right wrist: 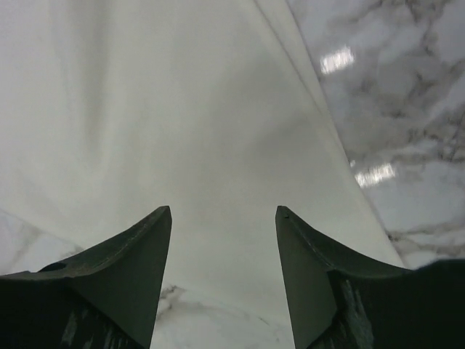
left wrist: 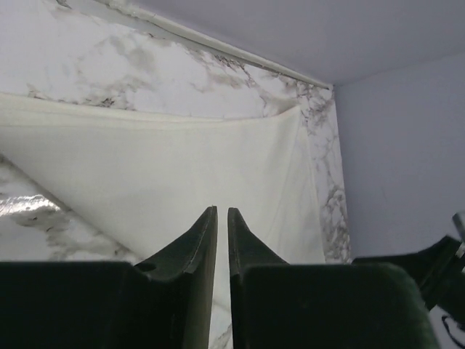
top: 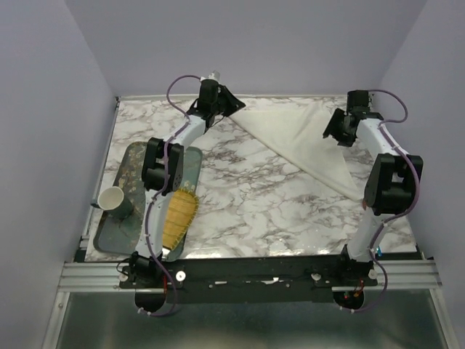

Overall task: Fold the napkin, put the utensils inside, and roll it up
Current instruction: Fold the napkin

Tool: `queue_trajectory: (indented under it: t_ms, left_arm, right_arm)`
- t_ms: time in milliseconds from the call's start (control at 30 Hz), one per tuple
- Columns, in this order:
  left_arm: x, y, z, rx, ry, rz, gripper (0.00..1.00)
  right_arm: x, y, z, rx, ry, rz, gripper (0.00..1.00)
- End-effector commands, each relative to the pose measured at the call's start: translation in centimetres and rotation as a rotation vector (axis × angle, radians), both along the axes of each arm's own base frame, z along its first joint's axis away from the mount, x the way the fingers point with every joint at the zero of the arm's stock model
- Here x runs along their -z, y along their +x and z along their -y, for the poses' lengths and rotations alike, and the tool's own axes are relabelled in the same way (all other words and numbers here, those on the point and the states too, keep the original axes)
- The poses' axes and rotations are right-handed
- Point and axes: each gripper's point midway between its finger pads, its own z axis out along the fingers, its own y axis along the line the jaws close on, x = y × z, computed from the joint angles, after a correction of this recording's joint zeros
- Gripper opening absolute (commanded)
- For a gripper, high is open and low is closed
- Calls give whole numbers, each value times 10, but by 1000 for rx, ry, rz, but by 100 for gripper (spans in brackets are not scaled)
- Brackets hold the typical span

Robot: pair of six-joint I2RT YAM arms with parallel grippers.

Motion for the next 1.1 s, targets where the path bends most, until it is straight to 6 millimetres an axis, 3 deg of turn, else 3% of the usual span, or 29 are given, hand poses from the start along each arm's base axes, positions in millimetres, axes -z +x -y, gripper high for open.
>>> queue_trajectory:
  t_ms: [0, 67, 100, 233, 600, 900, 1067]
  left_arm:
    - [-7, 37, 21, -37, -213, 83, 17]
    - [-19, 48, 29, -52, -300, 108, 15]
    - [-1, 52, 32, -60, -300, 86, 14]
    - [24, 59, 31, -105, -301, 34, 12]
    - [92, 63, 0, -248, -276, -210, 7]
    - [125, 58, -27, -318, -228, -363, 3]
    - [146, 45, -42, -353, -165, -469, 0]
  right_arm:
    - [6, -54, -4, 32, 37, -41, 65]
    - [23, -69, -16, -24, 74, -68, 59]
    - [27, -73, -23, -51, 103, -74, 54]
    - [46, -82, -35, -84, 145, -104, 53]
    - [69, -104, -25, -19, 111, -173, 53]
    - [94, -132, -35, -26, 149, -251, 53]
    - [94, -147, -42, -42, 164, -259, 53]
